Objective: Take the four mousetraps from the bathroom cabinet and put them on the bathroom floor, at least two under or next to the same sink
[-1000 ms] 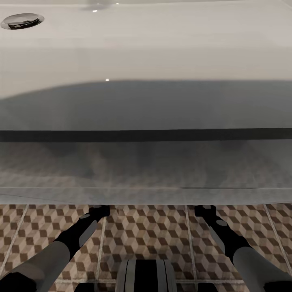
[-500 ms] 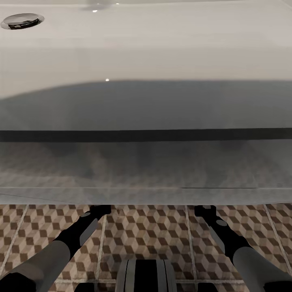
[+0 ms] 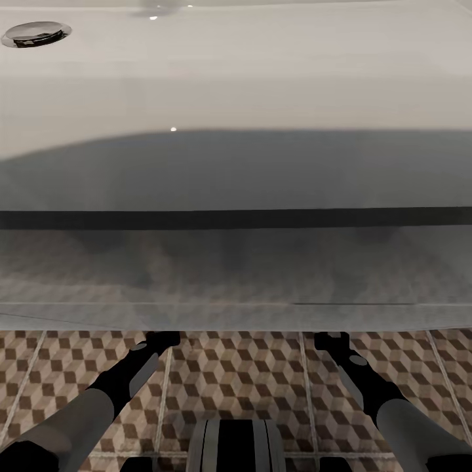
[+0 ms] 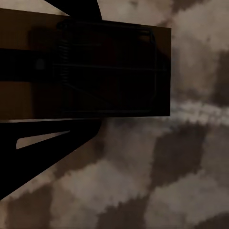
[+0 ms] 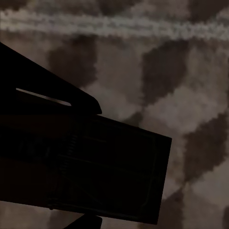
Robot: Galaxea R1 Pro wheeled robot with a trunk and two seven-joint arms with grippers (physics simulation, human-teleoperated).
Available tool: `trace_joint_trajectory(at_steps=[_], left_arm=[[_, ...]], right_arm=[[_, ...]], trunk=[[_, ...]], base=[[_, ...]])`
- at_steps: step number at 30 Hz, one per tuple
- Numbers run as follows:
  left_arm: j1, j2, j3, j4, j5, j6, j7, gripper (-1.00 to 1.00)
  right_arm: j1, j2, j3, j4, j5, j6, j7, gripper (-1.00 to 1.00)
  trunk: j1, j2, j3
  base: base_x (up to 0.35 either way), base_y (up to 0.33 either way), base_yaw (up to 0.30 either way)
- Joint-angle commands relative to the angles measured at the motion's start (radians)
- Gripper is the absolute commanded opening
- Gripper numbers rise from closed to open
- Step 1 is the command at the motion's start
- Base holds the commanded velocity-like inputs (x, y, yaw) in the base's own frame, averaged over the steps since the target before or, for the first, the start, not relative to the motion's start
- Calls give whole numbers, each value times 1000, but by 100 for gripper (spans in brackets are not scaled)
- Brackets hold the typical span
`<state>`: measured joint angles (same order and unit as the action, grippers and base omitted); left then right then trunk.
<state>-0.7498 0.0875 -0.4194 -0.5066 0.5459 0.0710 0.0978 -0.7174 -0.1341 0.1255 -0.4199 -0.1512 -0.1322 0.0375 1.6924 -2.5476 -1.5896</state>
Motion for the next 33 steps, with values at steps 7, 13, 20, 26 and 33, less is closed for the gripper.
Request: trace_joint_trajectory(at_steps=[7,13,20,26,33], left_arm=[[0,1,-9,-3,5,4,11,-100],[0,-1,-9,-3,5,4,11,-100],[0,-2,-9,-3,5,4,11,-100],[0,-2,-9,-3,5,4,11,-100],[0,-3,-9,-2,4,4,11,-100]], right_arm=[[-1,-1,5,1,-11,-4,5,-100],[-1,-1,5,1,-11,-4,5,-100],[-1,-1,5,1,-10,-4,5,-100],[-1,-1,5,1,-11,-4,5,-100],[-1,-1,4,1,-11,-4,5,-100]], trunk=[[0,0,-1],[0,0,-1],[0,0,-1],[0,0,-1],[0,0,-1]], base=[[0,0,0],[0,0,0],[0,0,0],[0,0,0],[0,0,0]])
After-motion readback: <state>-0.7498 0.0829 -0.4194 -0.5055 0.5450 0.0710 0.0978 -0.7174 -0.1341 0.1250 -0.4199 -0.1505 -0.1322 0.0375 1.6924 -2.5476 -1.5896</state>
